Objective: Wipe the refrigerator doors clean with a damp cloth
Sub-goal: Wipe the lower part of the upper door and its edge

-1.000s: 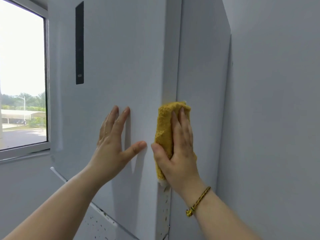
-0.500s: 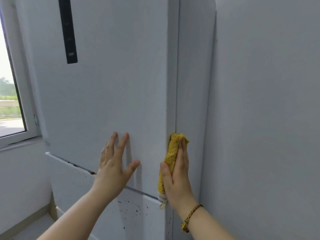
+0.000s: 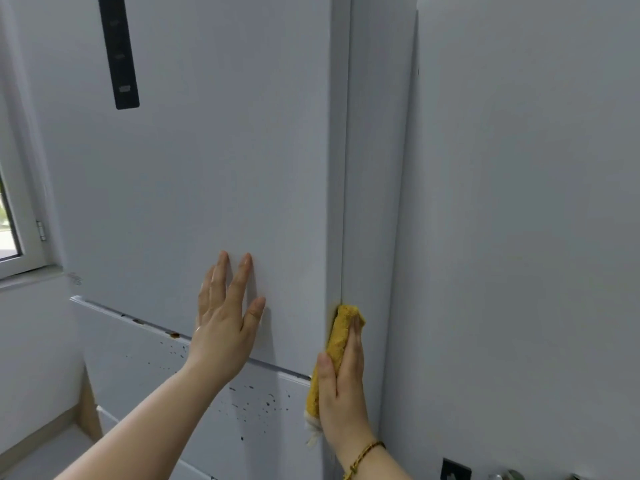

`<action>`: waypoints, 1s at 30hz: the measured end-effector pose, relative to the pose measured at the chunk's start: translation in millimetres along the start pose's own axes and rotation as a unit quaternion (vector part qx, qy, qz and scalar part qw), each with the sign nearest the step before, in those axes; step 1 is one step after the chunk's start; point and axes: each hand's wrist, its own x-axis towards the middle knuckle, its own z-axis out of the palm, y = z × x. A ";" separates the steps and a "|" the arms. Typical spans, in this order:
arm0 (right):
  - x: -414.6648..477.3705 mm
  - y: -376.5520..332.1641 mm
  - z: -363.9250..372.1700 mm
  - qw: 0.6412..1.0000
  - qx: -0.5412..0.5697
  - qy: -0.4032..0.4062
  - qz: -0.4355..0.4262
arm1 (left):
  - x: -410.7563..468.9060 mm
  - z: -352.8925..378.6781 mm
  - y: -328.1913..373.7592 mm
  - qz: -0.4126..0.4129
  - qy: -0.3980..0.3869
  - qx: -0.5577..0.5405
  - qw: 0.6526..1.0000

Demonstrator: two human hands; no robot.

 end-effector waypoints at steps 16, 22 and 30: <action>-3.6 9.9 9.0 0.999 -0.024 0.028 0.003 | 1.8 -4.6 -4.5 0.020 0.007 -0.028 0.999; 52.0 -56.3 1.3 0.955 -0.073 0.131 -0.256 | 4.6 -22.2 -15.4 0.047 -0.034 0.031 0.998; 97.7 -120.7 4.9 0.713 -0.513 0.286 -0.383 | 17.9 -35.1 -39.2 0.097 -0.013 0.028 0.995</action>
